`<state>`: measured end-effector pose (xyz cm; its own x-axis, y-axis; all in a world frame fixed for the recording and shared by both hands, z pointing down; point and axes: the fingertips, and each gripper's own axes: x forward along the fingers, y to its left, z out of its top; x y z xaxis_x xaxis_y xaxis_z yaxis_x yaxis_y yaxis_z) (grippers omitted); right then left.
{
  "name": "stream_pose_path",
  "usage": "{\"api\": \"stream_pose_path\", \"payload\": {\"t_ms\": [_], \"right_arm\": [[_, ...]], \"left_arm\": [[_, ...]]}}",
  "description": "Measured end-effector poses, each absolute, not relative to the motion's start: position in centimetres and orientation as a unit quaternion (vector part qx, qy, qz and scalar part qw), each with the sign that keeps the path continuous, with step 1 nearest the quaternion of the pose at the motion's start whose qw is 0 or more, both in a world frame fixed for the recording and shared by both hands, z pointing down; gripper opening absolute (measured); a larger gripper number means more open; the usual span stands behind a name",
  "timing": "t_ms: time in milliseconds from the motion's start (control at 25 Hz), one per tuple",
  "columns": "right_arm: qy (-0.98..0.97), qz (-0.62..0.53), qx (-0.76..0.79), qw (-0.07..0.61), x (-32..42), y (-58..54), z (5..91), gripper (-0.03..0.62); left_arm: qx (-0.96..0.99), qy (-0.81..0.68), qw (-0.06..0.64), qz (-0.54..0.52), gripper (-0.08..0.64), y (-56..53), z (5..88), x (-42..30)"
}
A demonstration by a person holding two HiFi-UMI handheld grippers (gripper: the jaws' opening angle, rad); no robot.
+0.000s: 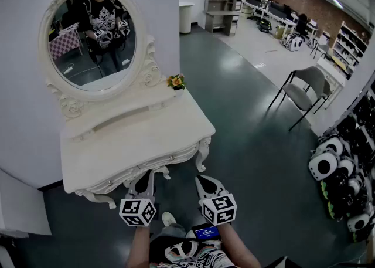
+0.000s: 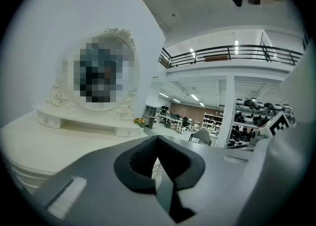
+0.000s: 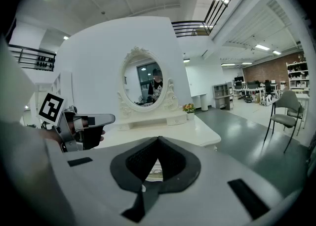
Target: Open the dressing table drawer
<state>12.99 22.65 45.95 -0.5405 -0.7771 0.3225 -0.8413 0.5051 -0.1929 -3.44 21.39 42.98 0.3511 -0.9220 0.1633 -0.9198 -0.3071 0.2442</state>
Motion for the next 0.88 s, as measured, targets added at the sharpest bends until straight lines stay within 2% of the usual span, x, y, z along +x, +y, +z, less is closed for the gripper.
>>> {"api": "stream_pose_path", "payload": {"t_ms": [200,240,280,320,600,880], "right_arm": [[-0.849,0.173,0.489,0.097,13.2,21.8,46.7,0.017],[-0.849,0.176,0.488,0.099,13.1,21.6,46.9,0.116],[-0.848,0.178,0.489,0.101,13.1,21.2,47.1,0.140],[-0.847,0.177,0.491,0.102,13.1,20.7,47.2,0.122],[-0.842,0.180,0.495,0.116,11.6,14.7,48.9,0.124],[-0.826,0.190,0.509,0.153,8.0,3.7,50.9,0.124]], "left_arm": [[0.811,-0.549,0.195,-0.044,0.021,21.0,43.7,-3.7],[0.810,-0.547,0.205,-0.057,0.095,20.8,43.8,-3.8],[0.808,-0.547,0.210,-0.063,0.117,20.4,44.0,-4.0],[0.806,-0.550,0.208,-0.060,0.117,20.0,44.1,-4.2],[0.802,-0.570,0.177,-0.003,0.110,14.2,46.3,-6.1],[0.798,-0.562,0.214,0.032,0.084,2.6,49.5,-10.2]]}}
